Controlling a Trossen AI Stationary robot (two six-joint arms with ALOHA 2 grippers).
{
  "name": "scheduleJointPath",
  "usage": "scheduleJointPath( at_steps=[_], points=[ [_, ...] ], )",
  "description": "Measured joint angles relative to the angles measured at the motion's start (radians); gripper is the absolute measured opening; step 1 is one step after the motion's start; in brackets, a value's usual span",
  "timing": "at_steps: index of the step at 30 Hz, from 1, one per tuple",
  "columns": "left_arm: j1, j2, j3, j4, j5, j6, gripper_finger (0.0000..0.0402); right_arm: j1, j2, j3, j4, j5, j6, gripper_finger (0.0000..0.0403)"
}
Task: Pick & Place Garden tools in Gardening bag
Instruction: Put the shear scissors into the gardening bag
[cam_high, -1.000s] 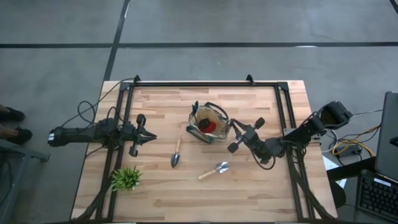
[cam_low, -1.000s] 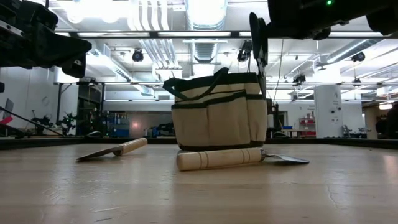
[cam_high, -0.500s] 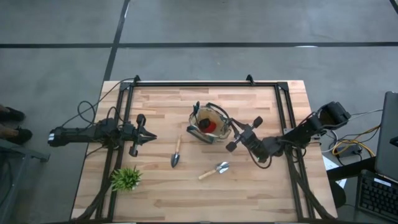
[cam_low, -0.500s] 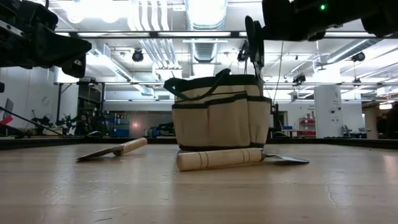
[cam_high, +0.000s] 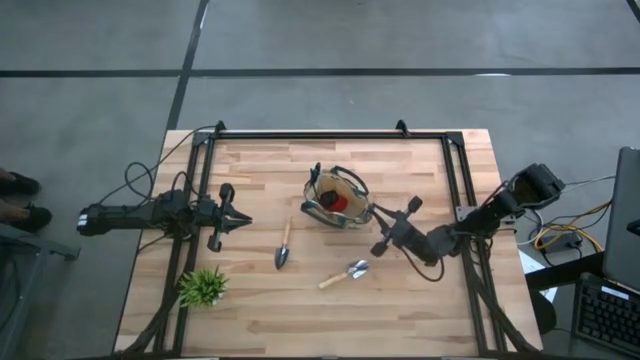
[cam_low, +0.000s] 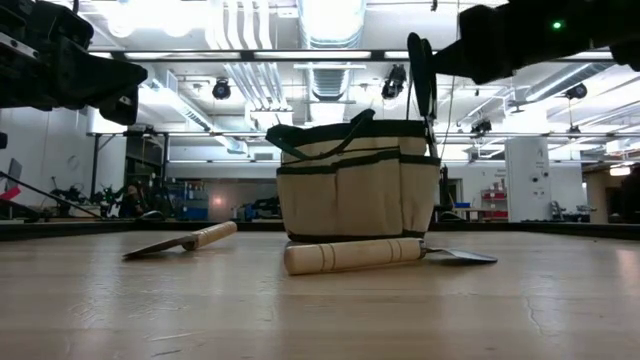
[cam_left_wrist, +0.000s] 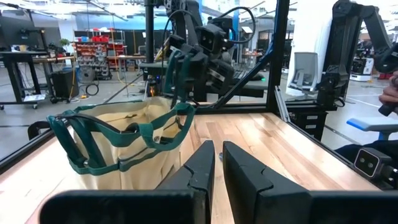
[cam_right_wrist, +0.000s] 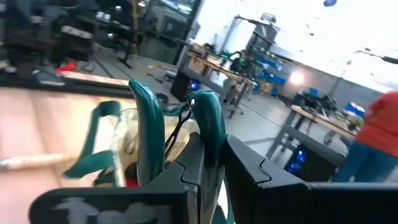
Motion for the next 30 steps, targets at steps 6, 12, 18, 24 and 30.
scheduleJointPath(
  at_steps=[6,12,18,24,30],
  points=[
    [0.0,0.0,0.0,0.0,0.0,0.0,0.0037,0.012,0.0,-0.024,0.002,-0.03,-0.008,0.0031],
    [0.0,0.0,0.0,0.0,0.0,0.0,0.0037,-0.005,0.001,-0.028,0.001,-0.03,0.002,0.0031],
    [0.0,0.0,0.0,0.0,0.0,0.0,0.0037,-0.014,0.001,-0.028,-0.01,0.003,-0.012,0.0046],
    [0.0,0.0,0.0,0.0,0.0,0.0,0.0037,-0.052,0.001,-0.033,-0.038,0.053,0.017,0.0083],
    [0.0,0.0,0.0,0.0,0.0,0.0,0.0037,-0.075,0.001,-0.041,-0.07,0.052,0.07,0.0093]
  ],
)
